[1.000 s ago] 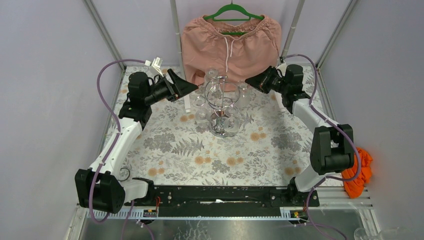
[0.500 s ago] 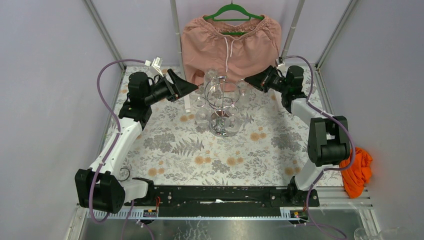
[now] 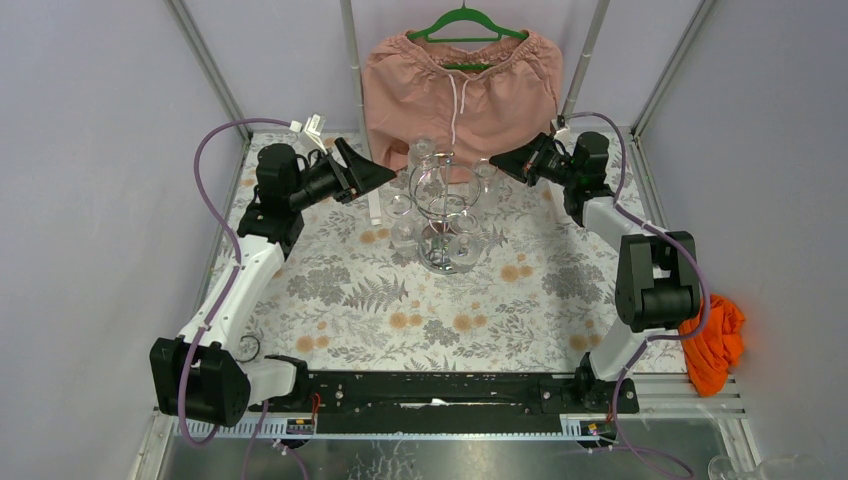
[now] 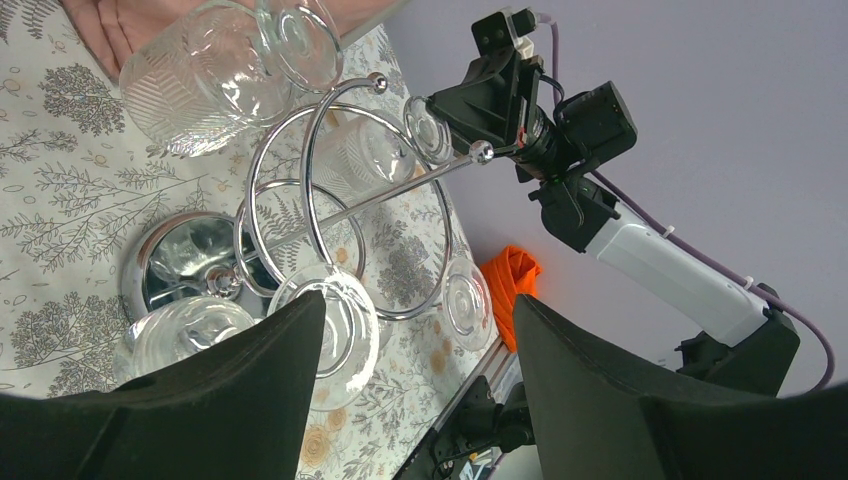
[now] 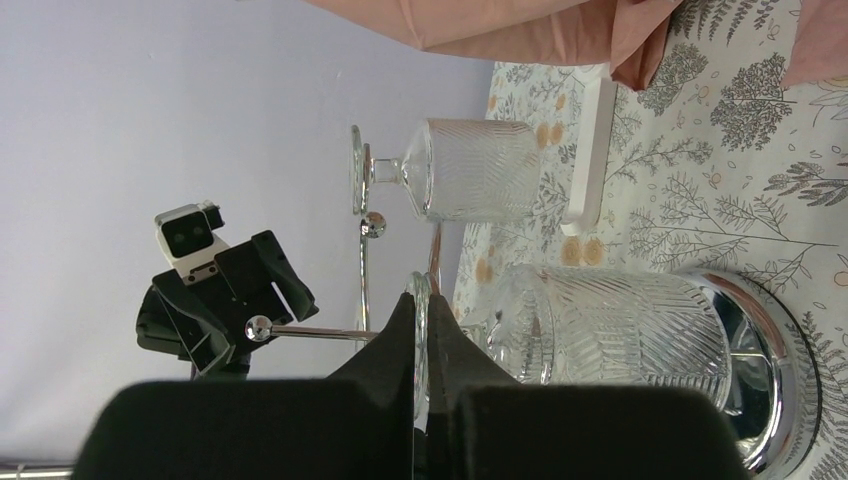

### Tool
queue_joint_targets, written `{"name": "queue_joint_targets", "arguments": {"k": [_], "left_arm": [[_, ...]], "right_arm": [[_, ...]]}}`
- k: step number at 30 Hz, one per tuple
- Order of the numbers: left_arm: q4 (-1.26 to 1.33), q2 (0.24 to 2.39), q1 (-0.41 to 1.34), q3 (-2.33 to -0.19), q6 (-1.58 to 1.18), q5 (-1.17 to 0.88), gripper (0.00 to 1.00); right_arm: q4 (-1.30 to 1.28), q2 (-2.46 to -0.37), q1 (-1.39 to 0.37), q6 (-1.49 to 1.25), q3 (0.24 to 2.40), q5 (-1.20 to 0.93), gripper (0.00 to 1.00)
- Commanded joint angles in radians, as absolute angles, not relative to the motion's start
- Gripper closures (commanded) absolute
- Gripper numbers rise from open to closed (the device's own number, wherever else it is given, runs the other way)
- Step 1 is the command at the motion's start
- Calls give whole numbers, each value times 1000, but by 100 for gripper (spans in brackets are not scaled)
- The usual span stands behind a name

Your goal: Take the wine glass off the wine glass rack

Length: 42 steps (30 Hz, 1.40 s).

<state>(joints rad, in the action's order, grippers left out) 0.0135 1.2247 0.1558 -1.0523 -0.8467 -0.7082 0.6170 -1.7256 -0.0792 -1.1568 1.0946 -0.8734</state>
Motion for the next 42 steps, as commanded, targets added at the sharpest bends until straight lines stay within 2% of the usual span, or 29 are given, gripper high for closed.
{"name": "queue_joint_targets", "arguments": {"k": [1,12,33,42], "left_arm": [[45,1235,149,-1055,-840,-698,25],[35,1241,148,-1058,-832,-695,26],[29,1249,149,-1065,-824,-701,25],[-46,1417,227,-1322,-785,-669,20]], "right_arm": [[559,-1714,-79,-1103,1131,-900,100],[516,-1667,-65,-1109,1163,-880,100],[644,-1646,-18,-1244,1151,-896,100],[675,-1654,-19,-1272,1156,-907,100]]}}
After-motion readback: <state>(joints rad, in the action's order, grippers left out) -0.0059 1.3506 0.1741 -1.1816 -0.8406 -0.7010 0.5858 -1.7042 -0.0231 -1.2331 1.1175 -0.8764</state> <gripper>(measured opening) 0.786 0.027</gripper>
